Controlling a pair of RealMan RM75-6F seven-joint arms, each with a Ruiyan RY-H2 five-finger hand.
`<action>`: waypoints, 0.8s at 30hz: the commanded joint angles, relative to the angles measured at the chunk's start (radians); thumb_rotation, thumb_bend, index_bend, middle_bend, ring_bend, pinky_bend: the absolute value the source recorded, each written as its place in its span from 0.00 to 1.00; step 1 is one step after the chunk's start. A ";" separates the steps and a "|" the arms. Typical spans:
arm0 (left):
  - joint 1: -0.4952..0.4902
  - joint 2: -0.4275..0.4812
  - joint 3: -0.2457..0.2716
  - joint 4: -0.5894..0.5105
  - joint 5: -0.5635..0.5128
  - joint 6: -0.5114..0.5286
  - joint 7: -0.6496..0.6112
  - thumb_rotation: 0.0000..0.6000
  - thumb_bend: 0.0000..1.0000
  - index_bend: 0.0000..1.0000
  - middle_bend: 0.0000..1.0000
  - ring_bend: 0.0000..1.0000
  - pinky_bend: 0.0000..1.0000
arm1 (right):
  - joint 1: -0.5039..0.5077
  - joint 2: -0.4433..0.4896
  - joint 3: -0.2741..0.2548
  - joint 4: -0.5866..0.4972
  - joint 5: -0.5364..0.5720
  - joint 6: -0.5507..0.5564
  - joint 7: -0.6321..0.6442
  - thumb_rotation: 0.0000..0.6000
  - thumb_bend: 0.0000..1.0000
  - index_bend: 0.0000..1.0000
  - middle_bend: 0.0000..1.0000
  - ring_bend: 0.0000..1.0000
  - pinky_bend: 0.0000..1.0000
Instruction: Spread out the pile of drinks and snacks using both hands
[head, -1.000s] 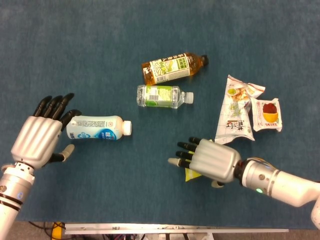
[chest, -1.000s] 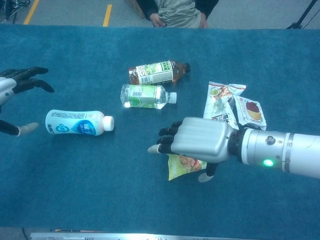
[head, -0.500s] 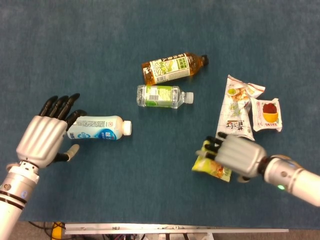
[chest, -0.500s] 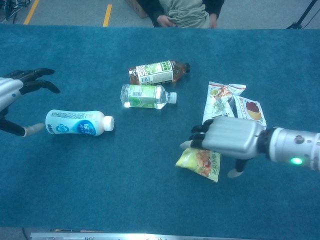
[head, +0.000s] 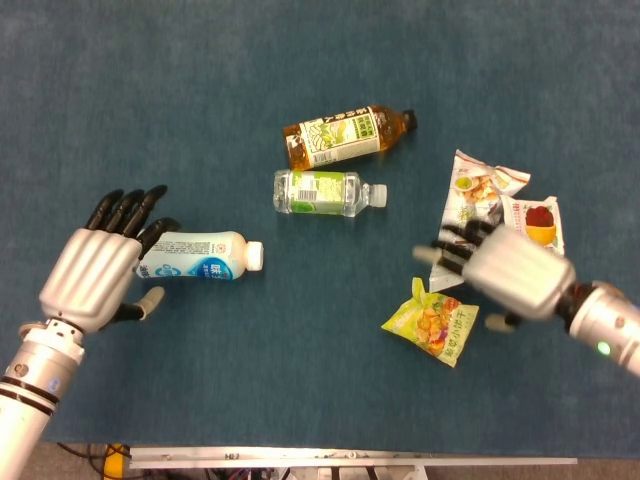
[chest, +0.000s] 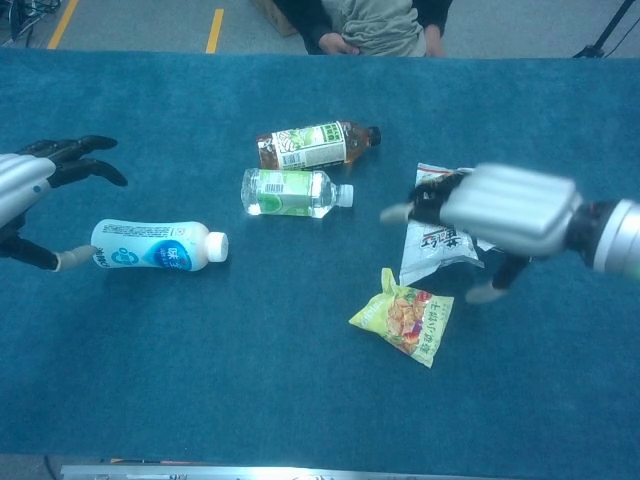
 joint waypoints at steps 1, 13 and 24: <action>0.005 0.006 0.003 0.000 0.001 0.005 -0.004 1.00 0.28 0.21 0.00 0.00 0.00 | -0.009 -0.024 0.072 0.051 0.037 0.041 0.025 0.99 0.00 0.04 0.20 0.11 0.23; 0.035 0.043 0.016 0.000 0.012 0.032 -0.043 1.00 0.28 0.21 0.00 0.00 0.00 | 0.039 -0.239 0.201 0.190 0.194 0.048 -0.229 1.00 0.00 0.04 0.20 0.11 0.25; 0.058 0.070 0.028 0.011 0.020 0.039 -0.081 1.00 0.28 0.21 0.00 0.00 0.00 | 0.093 -0.260 0.212 0.146 0.411 -0.032 -0.391 1.00 0.00 0.15 0.39 0.15 0.28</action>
